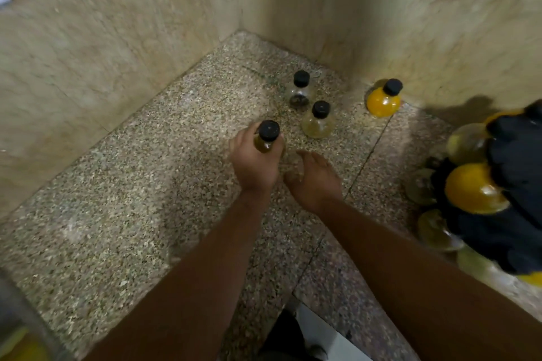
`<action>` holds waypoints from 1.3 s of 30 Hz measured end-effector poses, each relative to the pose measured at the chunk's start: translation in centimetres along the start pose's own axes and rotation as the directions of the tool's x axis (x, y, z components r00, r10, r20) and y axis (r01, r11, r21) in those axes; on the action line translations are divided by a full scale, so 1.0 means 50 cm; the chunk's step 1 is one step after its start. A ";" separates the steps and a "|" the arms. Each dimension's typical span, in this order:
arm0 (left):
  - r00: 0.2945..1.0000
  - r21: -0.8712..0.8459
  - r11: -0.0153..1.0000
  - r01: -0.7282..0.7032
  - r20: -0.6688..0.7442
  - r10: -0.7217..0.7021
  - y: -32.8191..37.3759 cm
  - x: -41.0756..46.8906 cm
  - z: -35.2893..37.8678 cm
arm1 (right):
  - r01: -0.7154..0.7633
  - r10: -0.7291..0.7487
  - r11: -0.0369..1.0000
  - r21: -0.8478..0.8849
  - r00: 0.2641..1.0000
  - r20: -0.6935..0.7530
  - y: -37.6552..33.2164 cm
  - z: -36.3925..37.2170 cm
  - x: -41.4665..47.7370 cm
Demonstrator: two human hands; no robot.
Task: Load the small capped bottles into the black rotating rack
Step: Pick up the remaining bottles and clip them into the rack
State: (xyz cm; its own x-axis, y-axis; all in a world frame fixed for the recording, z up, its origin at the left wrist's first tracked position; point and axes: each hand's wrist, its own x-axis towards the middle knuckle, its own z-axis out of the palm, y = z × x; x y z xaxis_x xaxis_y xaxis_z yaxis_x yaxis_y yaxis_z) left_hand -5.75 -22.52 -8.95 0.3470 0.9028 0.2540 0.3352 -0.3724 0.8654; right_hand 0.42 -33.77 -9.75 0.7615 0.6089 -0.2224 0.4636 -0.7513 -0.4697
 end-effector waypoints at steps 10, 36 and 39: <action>0.933 -0.074 0.965 -0.252 0.245 0.262 0.196 -0.202 0.055 | -0.071 0.258 0.899 0.431 0.882 -0.394 0.147 -0.147 -0.199; 0.514 -0.288 0.758 -0.585 0.592 0.621 0.402 -0.454 0.169 | 0.019 0.705 0.118 0.993 0.703 -0.097 0.406 -0.406 -0.411; 0.517 -0.278 0.753 -0.597 0.584 0.626 0.404 -0.443 0.177 | -0.018 0.679 0.174 0.985 0.727 -0.107 0.414 -0.402 -0.399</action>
State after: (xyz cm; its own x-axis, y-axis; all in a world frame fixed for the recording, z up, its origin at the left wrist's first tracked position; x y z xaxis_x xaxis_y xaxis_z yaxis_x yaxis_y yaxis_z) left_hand 1.06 -51.95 -0.90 0.9009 0.1079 0.4203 -0.1983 -0.7593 0.6198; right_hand 3.92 -66.56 2.13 0.9162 -0.0945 -0.3893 -0.3792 0.1093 -0.9189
